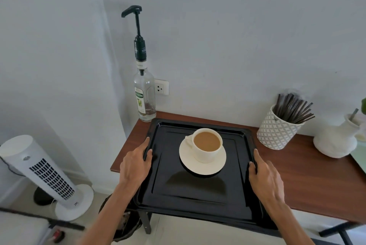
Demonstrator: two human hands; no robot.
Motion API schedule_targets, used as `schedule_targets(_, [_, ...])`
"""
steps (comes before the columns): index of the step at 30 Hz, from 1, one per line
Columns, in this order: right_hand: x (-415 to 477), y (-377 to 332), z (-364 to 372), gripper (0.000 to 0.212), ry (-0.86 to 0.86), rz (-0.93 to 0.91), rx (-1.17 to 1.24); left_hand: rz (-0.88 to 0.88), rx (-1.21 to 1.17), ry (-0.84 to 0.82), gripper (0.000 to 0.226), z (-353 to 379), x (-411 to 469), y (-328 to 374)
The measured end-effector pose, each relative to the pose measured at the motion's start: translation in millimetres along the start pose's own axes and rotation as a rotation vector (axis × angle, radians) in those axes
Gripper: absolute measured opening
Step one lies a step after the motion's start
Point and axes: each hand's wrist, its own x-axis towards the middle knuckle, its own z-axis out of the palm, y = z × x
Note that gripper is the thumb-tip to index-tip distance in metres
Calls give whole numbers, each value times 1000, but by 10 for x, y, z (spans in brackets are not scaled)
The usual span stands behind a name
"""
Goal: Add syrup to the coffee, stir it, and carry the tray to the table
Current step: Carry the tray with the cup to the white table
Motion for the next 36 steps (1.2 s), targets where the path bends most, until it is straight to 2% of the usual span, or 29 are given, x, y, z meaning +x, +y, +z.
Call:
schedule_targets(13, [-194, -230, -89, 53, -84, -207, 30, -110, -41, 169, 47, -398, -715, -333])
schedule_targets(20, [-331, -519, -6, 52, -137, -341, 52, -191, 25, 245, 47, -747, -1194, -485])
schedule_targets(36, [-847, -1703, 513, 53, -255, -650, 110, -430, 97, 472, 47, -1586, -2082, -1253])
